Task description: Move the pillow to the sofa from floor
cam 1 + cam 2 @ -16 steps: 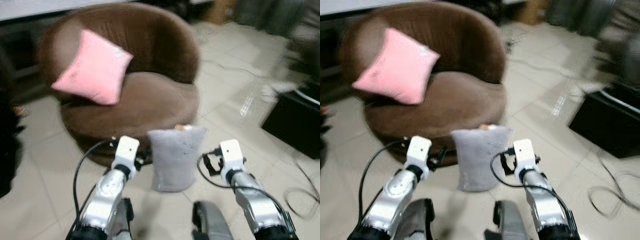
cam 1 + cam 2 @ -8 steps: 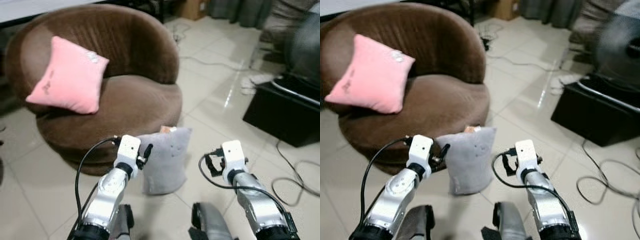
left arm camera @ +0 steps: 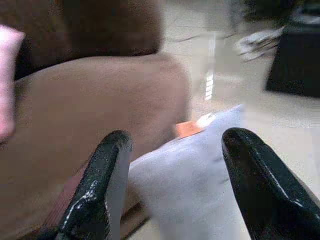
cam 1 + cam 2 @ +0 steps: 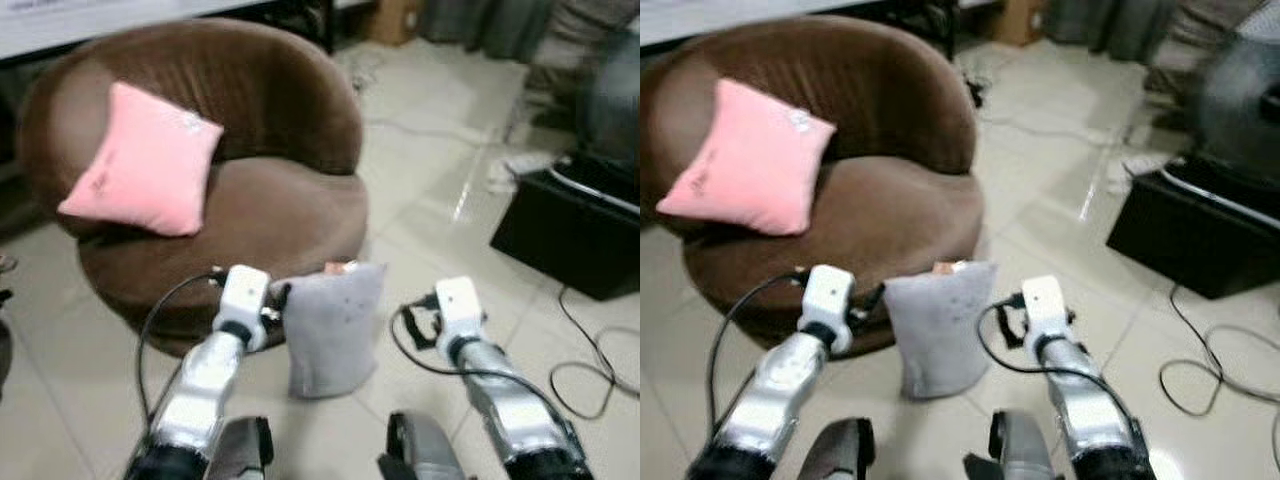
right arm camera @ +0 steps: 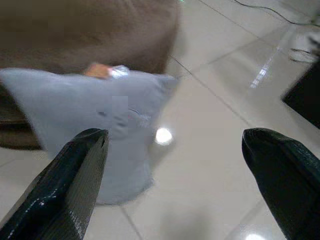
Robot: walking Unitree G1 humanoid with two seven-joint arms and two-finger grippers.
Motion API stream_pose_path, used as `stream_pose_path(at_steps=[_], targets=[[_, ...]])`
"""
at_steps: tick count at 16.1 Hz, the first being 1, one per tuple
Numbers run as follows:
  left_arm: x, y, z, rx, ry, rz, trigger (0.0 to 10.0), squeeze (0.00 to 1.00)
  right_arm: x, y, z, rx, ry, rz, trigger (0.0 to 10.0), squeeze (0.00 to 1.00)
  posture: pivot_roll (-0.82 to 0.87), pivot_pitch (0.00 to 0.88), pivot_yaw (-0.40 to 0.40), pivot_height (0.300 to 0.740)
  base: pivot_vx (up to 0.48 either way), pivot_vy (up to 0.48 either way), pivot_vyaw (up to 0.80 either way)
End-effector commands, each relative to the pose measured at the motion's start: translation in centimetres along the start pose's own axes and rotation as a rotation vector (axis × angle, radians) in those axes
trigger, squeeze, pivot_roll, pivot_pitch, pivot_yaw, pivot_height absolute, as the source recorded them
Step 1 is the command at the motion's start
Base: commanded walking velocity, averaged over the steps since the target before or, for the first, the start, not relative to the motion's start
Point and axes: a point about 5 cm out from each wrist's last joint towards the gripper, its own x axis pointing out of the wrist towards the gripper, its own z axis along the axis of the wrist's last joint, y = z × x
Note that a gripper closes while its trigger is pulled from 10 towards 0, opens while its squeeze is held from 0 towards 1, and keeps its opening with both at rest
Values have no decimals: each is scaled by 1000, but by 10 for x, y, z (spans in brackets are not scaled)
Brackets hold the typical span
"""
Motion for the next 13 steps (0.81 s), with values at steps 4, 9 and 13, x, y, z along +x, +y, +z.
stream_pose_path(at_steps=[4,9,13], targets=[[1,1,2,10,-4,-8,10000,0,3,1,4,4,-7,-6,10000,0,-26,3,20,588,301,0,0],[1,2,3,13,-7,-10,10000,0,3,1,4,12,-7,-11,10000,0,-25,0,24,588,312,0,0],[1,1,3,16,-7,-15,10000,0,3,1,3,17,-5,-15,10000,0,-26,1,28,588,311,0,0]])
